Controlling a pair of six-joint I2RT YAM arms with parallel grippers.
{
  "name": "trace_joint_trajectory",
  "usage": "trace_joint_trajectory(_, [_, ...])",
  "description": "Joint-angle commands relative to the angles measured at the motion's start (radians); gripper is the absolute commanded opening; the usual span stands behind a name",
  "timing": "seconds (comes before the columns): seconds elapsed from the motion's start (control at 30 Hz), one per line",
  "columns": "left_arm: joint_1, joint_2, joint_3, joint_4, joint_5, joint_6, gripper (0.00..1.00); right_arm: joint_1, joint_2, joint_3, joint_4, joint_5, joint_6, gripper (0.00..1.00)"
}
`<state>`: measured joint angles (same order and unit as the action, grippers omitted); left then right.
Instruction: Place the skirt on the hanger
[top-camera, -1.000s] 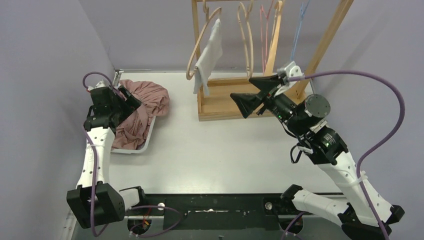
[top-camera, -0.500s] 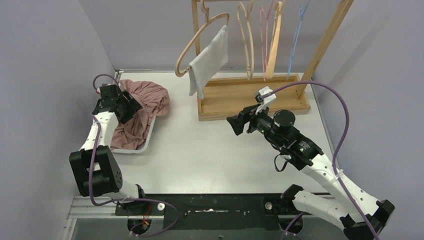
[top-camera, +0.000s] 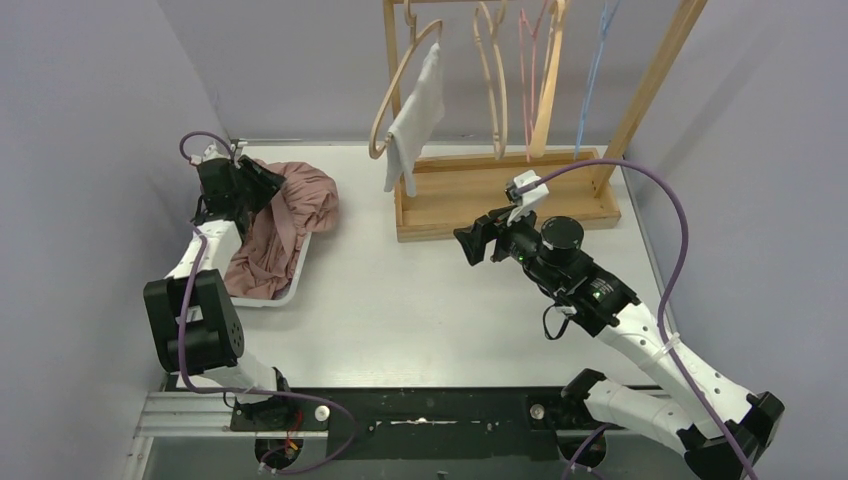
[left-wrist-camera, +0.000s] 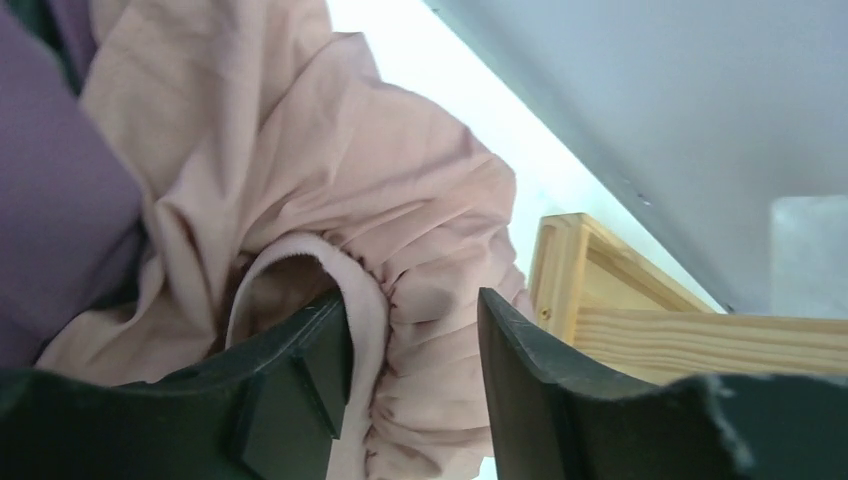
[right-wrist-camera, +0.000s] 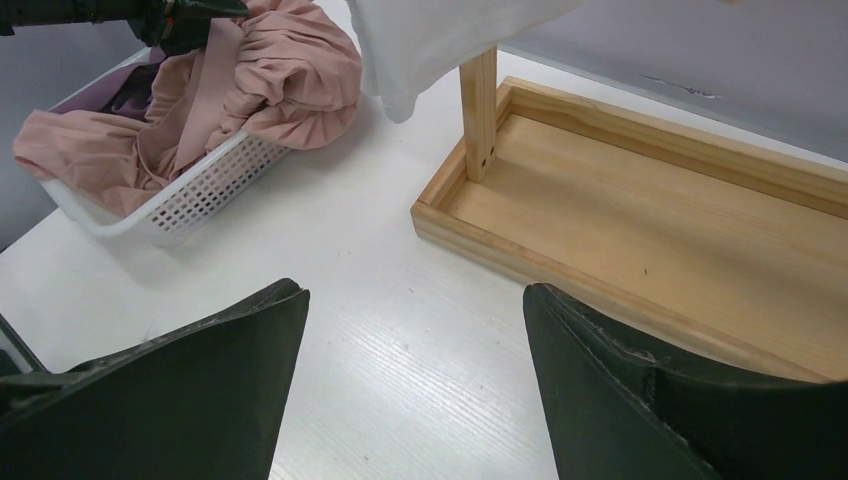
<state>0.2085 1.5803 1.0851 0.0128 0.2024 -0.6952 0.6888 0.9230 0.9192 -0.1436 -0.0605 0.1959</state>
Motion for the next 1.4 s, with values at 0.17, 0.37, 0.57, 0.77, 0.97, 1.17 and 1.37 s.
trace_joint_trajectory(0.17, [0.009, 0.054, 0.039, 0.129, 0.067, -0.035, 0.34, -0.001, -0.007, 0.026, 0.045, 0.072, -0.019, 0.81])
trace_joint_trajectory(0.37, [0.009, -0.019, 0.079, 0.061, 0.092, 0.008, 0.0, -0.004, -0.013, 0.038, 0.031, 0.121, 0.0, 0.8])
trace_joint_trajectory(0.57, [0.006, -0.279, 0.156, -0.087, 0.022, 0.062, 0.0, -0.005, -0.032, 0.057, -0.003, 0.196, 0.069, 0.8])
trace_joint_trajectory(0.77, [0.008, -0.425, 0.43, -0.316, -0.023, 0.138, 0.0, -0.007, -0.049, 0.092, -0.06, 0.27, 0.151, 0.8])
trace_joint_trajectory(0.97, [0.007, -0.42, 0.761, -0.447, 0.1, 0.13, 0.0, -0.007, -0.059, 0.159, -0.153, 0.334, 0.234, 0.8])
trace_joint_trajectory(1.17, [-0.061, -0.442, 0.881, -0.43, 0.172, 0.051, 0.0, -0.008, -0.101, 0.185, -0.209, 0.384, 0.32, 0.8])
trace_joint_trajectory(1.37, [-0.201, -0.53, 0.679, -0.23, 0.317, -0.163, 0.0, -0.008, -0.135, 0.208, -0.294, 0.429, 0.391, 0.8])
